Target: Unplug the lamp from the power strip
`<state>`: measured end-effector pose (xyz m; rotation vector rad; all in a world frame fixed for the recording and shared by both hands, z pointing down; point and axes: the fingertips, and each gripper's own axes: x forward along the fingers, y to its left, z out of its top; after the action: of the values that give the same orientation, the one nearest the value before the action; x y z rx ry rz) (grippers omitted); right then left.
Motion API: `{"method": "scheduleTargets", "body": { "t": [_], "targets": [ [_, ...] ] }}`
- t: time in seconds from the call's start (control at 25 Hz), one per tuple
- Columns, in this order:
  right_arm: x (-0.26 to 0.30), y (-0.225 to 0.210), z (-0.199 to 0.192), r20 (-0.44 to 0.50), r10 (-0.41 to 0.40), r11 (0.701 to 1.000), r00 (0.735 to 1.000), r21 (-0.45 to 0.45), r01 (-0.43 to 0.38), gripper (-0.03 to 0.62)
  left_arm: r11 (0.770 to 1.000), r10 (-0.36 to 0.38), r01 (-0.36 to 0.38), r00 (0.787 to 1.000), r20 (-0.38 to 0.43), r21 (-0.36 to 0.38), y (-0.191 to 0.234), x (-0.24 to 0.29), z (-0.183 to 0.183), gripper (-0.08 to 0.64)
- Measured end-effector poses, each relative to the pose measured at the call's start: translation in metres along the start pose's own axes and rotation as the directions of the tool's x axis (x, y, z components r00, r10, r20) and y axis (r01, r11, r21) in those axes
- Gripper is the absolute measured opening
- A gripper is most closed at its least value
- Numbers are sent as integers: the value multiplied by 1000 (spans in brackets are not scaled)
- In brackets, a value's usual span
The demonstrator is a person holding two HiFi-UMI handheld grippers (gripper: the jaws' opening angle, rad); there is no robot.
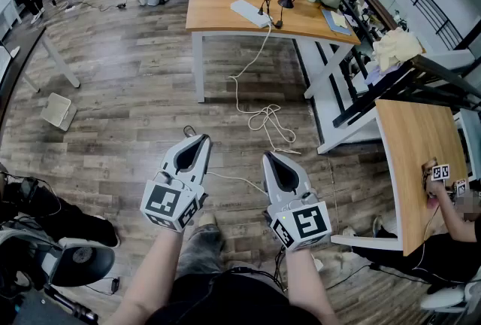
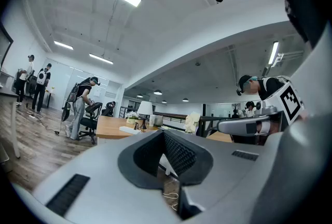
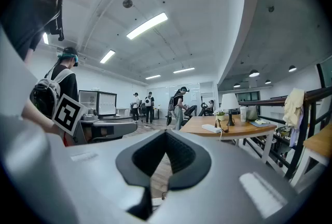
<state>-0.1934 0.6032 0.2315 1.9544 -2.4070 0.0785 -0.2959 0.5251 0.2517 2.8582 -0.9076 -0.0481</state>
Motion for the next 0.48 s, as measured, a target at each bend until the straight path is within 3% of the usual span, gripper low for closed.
{"method": "scheduleTargets", "body": {
  "t": [0.48],
  "targets": [
    [63,-17,-5,-11,-31,999,999,37,32,6,999,-24,23,999,-36,-46,58,34,-6,-5]
  ]
}}
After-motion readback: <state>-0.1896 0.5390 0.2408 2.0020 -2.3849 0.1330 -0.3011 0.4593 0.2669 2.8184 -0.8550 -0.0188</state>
